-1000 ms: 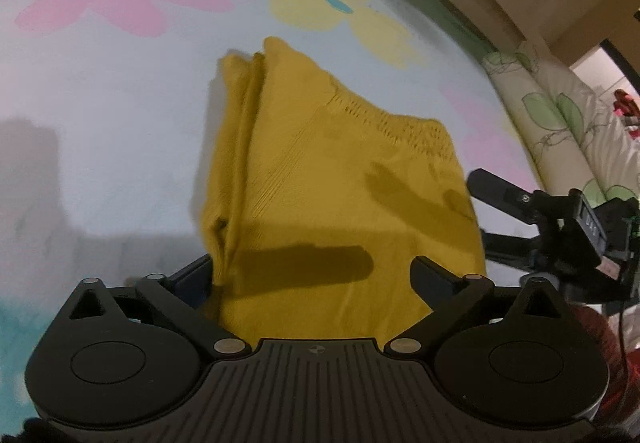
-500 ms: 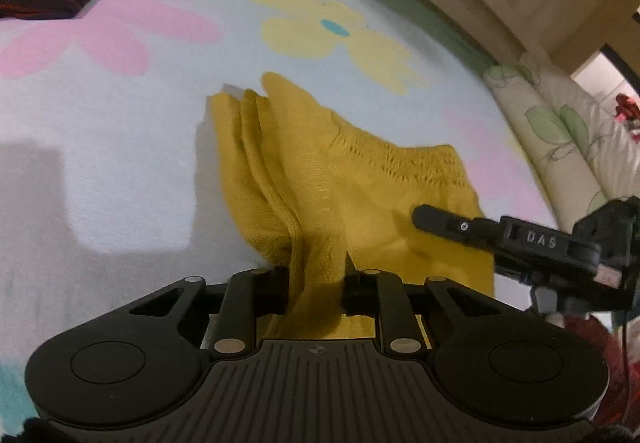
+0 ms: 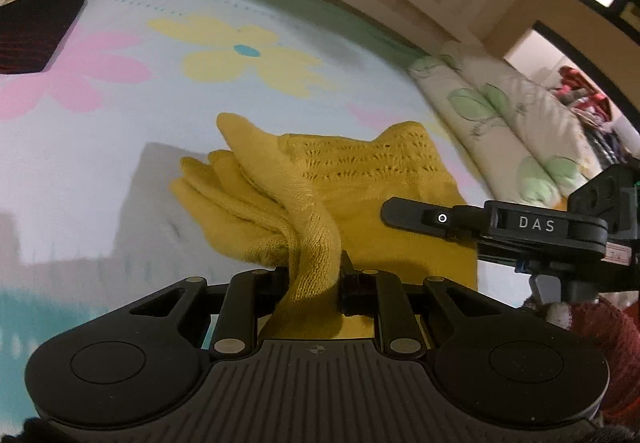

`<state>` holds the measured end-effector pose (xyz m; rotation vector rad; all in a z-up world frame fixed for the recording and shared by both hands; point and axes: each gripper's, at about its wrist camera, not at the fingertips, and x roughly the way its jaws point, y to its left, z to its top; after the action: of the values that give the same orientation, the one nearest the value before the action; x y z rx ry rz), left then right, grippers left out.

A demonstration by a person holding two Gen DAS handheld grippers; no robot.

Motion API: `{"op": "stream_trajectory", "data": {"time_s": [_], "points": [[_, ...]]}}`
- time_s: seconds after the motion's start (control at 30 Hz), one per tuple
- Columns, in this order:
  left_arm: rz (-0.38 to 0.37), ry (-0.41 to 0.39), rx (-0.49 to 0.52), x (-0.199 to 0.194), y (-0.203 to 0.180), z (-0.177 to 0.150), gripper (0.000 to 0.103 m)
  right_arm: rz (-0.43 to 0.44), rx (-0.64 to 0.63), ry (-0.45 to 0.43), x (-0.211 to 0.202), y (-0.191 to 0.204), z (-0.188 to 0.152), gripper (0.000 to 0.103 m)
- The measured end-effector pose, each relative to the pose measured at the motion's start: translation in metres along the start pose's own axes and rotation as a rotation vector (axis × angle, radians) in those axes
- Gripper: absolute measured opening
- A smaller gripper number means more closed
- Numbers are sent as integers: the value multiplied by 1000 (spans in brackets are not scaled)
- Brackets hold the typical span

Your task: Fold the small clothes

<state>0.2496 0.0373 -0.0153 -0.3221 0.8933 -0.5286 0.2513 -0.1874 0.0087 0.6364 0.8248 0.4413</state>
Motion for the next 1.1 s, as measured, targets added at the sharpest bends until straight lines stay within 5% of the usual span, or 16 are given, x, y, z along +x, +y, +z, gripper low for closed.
{"op": "stream_trajectory", "data": {"time_s": [0.37, 0.67, 0.9, 0.93, 1.1], "points": [[16, 15, 57, -35, -37, -74, 20, -5, 5, 24, -53, 19, -69, 40], [108, 111, -35, -35, -13, -128, 20, -92, -23, 85, -50, 11, -115, 40], [139, 125, -70, -38, 7, -142, 24, -255, -51, 96, -45, -24, -120, 55], [138, 122, -69, -38, 7, -142, 24, -265, -48, 92, -45, -28, -120, 62], [151, 126, -43, -45, 8, -149, 25, -255, -71, 63, -46, -22, -121, 67]]}}
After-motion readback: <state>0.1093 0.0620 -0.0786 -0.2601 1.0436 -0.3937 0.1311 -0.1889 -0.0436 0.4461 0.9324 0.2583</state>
